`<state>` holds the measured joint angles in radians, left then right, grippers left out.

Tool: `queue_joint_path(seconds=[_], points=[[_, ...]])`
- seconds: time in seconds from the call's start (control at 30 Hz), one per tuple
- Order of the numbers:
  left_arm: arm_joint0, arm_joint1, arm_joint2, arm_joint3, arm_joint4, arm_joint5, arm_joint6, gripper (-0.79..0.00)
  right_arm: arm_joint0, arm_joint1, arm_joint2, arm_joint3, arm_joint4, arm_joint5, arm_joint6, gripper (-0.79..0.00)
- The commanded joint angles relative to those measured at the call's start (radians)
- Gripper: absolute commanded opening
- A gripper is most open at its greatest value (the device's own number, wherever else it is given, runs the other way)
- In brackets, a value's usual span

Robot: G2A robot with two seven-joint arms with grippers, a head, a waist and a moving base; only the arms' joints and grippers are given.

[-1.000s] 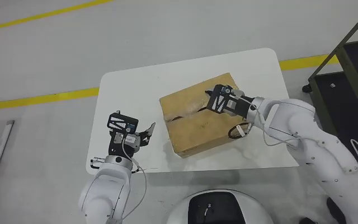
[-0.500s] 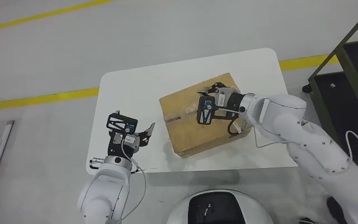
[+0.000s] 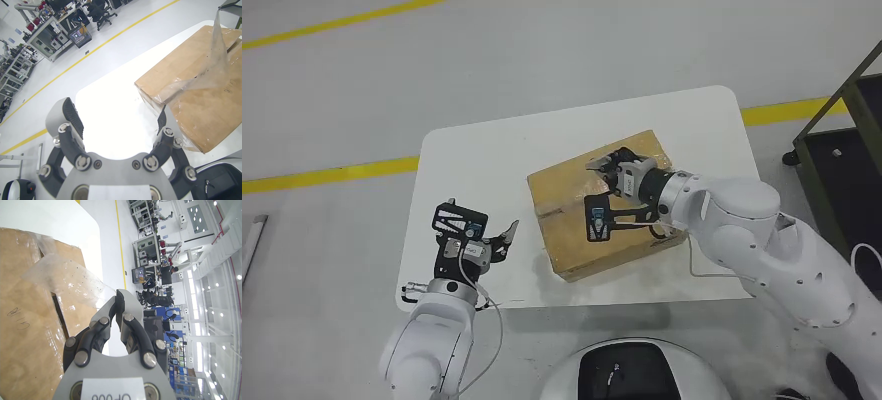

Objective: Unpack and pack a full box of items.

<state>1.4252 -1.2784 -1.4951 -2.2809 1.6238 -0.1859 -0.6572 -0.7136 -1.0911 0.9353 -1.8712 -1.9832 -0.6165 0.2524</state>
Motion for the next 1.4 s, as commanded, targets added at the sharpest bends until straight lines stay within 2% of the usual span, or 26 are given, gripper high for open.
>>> queue_joint_path(seconds=[0.0,0.07,0.2,0.3,0.53,0.6,0.63,0.83,1.0,1.13,1.37], points=[[0.0,0.0,0.0,0.0,-0.001,0.0,-0.001,0.0,0.0,0.0,0.0,0.0,0.0,0.0,0.0,-0.785],[0.0,0.0,0.0,0.0,-0.001,0.0,-0.001,0.0,-0.001,0.002,-0.006,-0.016,-0.054,-0.003,-0.012,-0.785],[0.0,0.0,0.0,0.0,-0.001,0.0,-0.001,0.0,-0.015,0.002,-0.008,-0.017,-0.102,0.084,-0.135,-0.785],[0.0,0.0,0.0,0.0,-0.001,0.0,-0.001,0.0,-0.022,0.004,-0.012,-0.006,-0.144,0.105,-0.204,-0.785],[0.0,0.0,0.0,0.0,-0.001,0.0,-0.001,0.0,-0.016,0.019,-0.032,0.007,-0.331,0.079,-0.387,-0.785],[0.0,0.0,0.0,0.0,-0.001,0.0,-0.001,0.0,-0.022,0.022,-0.027,0.013,-0.342,0.081,-0.43,-0.785],[0.0,0.0,0.0,0.0,-0.001,0.0,-0.001,0.0,-0.022,0.024,-0.024,0.012,-0.363,0.07,-0.434,-0.012],[0.0,0.0,0.0,0.0,-0.001,0.0,-0.001,0.0,-0.071,0.041,0.048,-0.018,-0.352,0.031,-0.473,0.0],[0.0,0.0,0.0,0.0,-0.001,0.0,-0.001,0.0,-0.154,0.075,0.171,-0.084,-0.35,-0.062,-0.532,0.0],[0.0,0.0,0.0,0.0,-0.001,0.0,-0.001,0.0,-0.242,0.095,0.288,-0.131,-0.292,-0.108,-0.551,0.0],[0.0,0.0,0.0,0.0,-0.001,0.0,-0.001,0.0,-0.359,0.123,0.398,-0.198,-0.281,-0.169,-0.613,0.0]])
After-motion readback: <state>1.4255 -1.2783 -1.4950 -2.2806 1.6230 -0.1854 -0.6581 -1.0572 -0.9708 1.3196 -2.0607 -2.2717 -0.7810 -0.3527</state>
